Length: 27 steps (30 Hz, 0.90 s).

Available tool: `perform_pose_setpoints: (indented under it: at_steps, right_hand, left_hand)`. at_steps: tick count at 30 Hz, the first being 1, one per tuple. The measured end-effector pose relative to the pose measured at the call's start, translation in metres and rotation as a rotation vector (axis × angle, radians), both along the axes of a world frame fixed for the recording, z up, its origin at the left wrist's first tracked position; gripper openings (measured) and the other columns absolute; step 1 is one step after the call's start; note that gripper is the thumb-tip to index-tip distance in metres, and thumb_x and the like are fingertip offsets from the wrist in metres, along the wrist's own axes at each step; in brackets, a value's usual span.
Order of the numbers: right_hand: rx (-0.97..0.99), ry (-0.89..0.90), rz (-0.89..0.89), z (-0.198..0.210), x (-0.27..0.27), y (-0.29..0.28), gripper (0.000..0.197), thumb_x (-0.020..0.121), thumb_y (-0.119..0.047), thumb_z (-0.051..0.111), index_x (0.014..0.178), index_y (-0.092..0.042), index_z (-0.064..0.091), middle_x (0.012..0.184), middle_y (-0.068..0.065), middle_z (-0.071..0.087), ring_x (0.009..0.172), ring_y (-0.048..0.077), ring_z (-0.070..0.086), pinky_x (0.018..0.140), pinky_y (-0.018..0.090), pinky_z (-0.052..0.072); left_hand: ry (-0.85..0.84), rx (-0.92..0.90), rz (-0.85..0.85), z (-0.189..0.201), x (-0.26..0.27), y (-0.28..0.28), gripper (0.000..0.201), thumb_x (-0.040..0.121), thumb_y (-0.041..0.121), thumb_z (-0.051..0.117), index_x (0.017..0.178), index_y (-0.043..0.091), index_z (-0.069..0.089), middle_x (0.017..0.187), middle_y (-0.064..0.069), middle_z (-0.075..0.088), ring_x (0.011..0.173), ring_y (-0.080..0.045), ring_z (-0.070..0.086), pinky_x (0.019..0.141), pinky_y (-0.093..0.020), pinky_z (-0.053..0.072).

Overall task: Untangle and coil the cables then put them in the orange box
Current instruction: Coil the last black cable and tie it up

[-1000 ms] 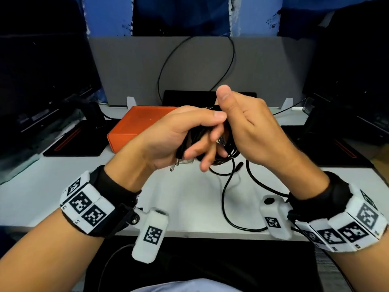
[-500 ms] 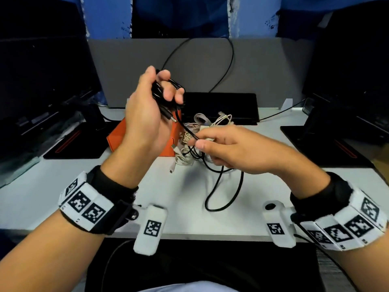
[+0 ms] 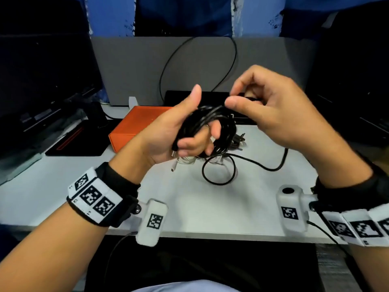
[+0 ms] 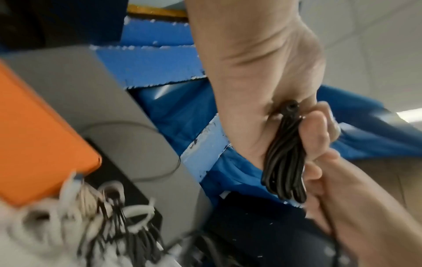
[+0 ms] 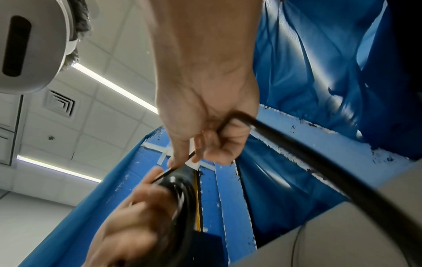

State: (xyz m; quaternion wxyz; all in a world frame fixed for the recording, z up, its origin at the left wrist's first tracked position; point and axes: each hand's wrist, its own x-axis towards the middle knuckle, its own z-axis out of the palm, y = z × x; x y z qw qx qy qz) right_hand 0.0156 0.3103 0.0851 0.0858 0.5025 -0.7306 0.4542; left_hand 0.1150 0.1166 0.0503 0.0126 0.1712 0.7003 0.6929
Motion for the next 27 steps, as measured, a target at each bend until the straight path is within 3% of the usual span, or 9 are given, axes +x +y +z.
perform_pose_setpoints:
  at_steps: [3, 5, 11, 14, 17, 19, 21, 24, 27]
  right_hand:
    - [0.030, 0.013, -0.016, -0.015, 0.003, -0.012, 0.035, 0.104, -0.052, 0.041, 0.112, -0.029, 0.066, 0.096, 0.001, 0.070, 0.092, 0.018, 0.067, 0.085, 0.048, 0.052]
    - [0.027, -0.055, 0.003, -0.025, 0.012, -0.020, 0.054, 0.104, -0.061, 0.026, 0.109, -0.022, 0.063, 0.101, 0.002, 0.071, 0.098, 0.018, 0.067, 0.090, 0.050, 0.051]
    - [-0.146, -0.179, 0.019, -0.033, 0.021, -0.032, 0.052, 0.111, -0.049, 0.027, 0.092, -0.011, 0.058, 0.070, 0.004, 0.060, 0.064, 0.019, 0.058, 0.059, 0.040, 0.047]
    - [-0.209, -0.560, 0.015, -0.031, 0.024, -0.034, 0.059, 0.109, -0.055, 0.023, 0.085, -0.022, 0.065, 0.057, -0.011, 0.059, 0.047, 0.007, 0.053, 0.046, 0.025, 0.041]
    - [-0.094, -0.874, 0.200, -0.041, 0.017, -0.038, 0.068, 0.105, -0.064, 0.024, 0.111, -0.009, 0.064, 0.058, 0.005, 0.047, 0.039, 0.014, 0.026, 0.044, 0.024, 0.028]
    - [0.071, -0.862, 0.342, -0.049, 0.012, -0.038, 0.061, 0.109, -0.056, 0.028, 0.126, -0.008, 0.061, 0.061, 0.005, 0.044, 0.041, 0.013, 0.022, 0.043, 0.024, 0.031]
    - [0.236, -0.630, 0.359, -0.052, 0.014, -0.037, 0.045, 0.112, -0.042, 0.032, 0.123, -0.011, 0.063, 0.061, 0.000, 0.044, 0.044, 0.011, 0.032, 0.047, 0.030, 0.042]
    - [0.371, -0.269, 0.318, -0.052, 0.021, -0.038, 0.031, 0.111, -0.031, 0.040, 0.106, -0.008, 0.060, 0.061, -0.014, 0.043, 0.055, 0.006, 0.041, 0.055, 0.040, 0.051]
    - [0.347, -0.003, 0.200, -0.041, 0.021, -0.035, 0.025, 0.105, -0.031, 0.052, 0.087, -0.016, 0.062, 0.063, -0.012, 0.050, 0.059, 0.007, 0.045, 0.061, 0.040, 0.045]
  left_hand:
    - [0.046, 0.202, -0.018, 0.002, -0.001, 0.006, 0.049, 0.107, 0.041, 0.035, 0.077, 0.013, 0.062, 0.037, 0.011, 0.036, 0.030, -0.007, 0.036, 0.068, -0.027, 0.051]
    - [0.063, 0.280, 0.016, 0.001, -0.001, 0.011, 0.045, 0.109, 0.032, 0.030, 0.079, 0.014, 0.059, 0.039, 0.013, 0.042, 0.032, -0.005, 0.042, 0.071, -0.025, 0.052]
    - [-0.016, 0.505, -0.051, 0.002, 0.002, 0.023, 0.046, 0.108, 0.038, 0.031, 0.083, 0.014, 0.063, 0.042, 0.011, 0.034, 0.035, -0.004, 0.044, 0.074, -0.023, 0.052]
    - [0.008, 0.636, -0.010, 0.007, 0.003, 0.030, 0.041, 0.108, 0.034, 0.033, 0.086, 0.012, 0.059, 0.045, 0.011, 0.048, 0.040, -0.004, 0.052, 0.077, -0.023, 0.055]
    - [0.123, 0.823, 0.151, 0.017, 0.000, 0.030, 0.034, 0.109, 0.031, 0.037, 0.089, 0.012, 0.055, 0.052, 0.009, 0.054, 0.052, -0.007, 0.061, 0.084, -0.025, 0.056]
    - [0.251, 0.823, 0.344, 0.022, -0.002, 0.021, 0.030, 0.111, 0.029, 0.037, 0.091, 0.012, 0.052, 0.056, 0.007, 0.051, 0.054, -0.009, 0.058, 0.081, -0.027, 0.054]
    - [0.392, 0.639, 0.586, 0.022, -0.005, 0.010, 0.025, 0.111, 0.023, 0.040, 0.094, 0.009, 0.052, 0.062, 0.003, 0.049, 0.057, -0.013, 0.054, 0.080, -0.031, 0.050]
    - [0.581, -0.096, 0.910, 0.014, -0.008, -0.002, 0.021, 0.108, 0.018, 0.046, 0.093, 0.006, 0.053, 0.066, 0.001, 0.059, 0.065, -0.018, 0.062, 0.079, -0.036, 0.051]
    - [0.534, -0.685, 0.902, 0.011, -0.007, -0.013, 0.019, 0.106, 0.026, 0.050, 0.093, 0.013, 0.056, 0.069, 0.005, 0.068, 0.070, -0.008, 0.065, 0.075, -0.024, 0.048]
